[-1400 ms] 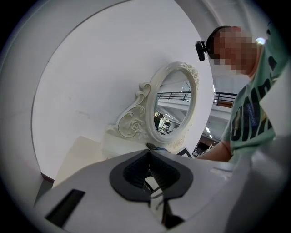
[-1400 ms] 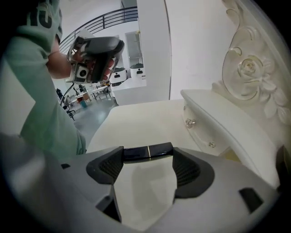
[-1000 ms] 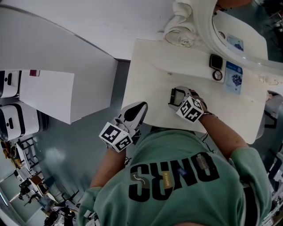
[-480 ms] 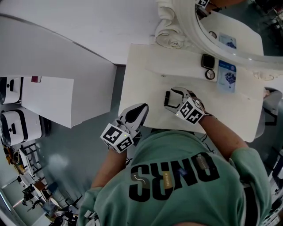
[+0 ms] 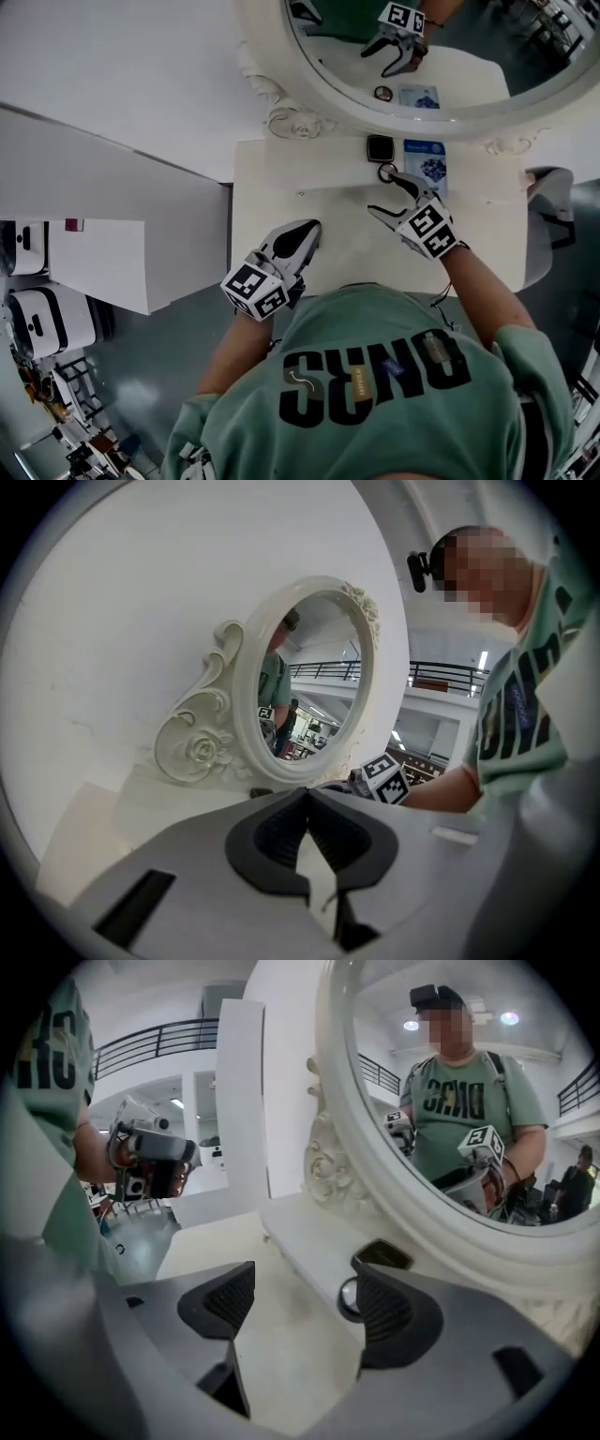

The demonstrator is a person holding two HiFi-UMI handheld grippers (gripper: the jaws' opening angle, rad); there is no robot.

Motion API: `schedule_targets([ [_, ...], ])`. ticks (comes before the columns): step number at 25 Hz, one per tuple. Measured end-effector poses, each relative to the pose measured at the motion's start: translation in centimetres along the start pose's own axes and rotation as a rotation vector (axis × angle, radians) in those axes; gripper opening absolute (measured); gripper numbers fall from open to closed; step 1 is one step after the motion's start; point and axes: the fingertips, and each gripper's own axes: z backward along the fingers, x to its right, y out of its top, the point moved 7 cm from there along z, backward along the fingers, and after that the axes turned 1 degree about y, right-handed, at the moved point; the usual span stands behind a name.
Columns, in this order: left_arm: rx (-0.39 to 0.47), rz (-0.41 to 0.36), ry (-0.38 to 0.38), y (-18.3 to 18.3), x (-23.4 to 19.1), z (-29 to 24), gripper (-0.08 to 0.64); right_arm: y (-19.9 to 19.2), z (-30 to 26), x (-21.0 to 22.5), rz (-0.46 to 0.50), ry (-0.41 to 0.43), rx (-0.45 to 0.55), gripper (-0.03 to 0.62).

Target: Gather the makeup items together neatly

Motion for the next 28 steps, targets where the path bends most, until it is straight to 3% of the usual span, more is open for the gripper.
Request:
schedule_targets([
  [5, -0.006, -0.005, -0.031, 0.6, 1.6, -2.7, 0.009, -1.3, -0.4, 4.6, -0.072, -0.085, -0.086, 0.287],
  [10, -0.013, -0.007, -0.014, 0.7, 1.7, -3.1, 0.009, -2.4, -3.2, 6.2, -0.137, -0.068, -0.172, 0.273],
  [16, -0.014, -0.007, 0.002, 0.8, 1.4, -2.5, 0.009, -2.5, -4.0, 6.0, -0.113, -0.073, -0.23, 0.21],
  [23, 0.007, -0.014, 0.006, 1.3, 1.1, -1.6, 0.009, -0.1, -1.7, 1.8, -0.035, 0.045, -0.139, 0.209],
  [28, 0.01, -0.001, 0.029, 0.4, 0.9, 0.2, 0.009, -1.5, -2.3, -4.2, 0.058, 0.165, -0.151, 0.209],
])
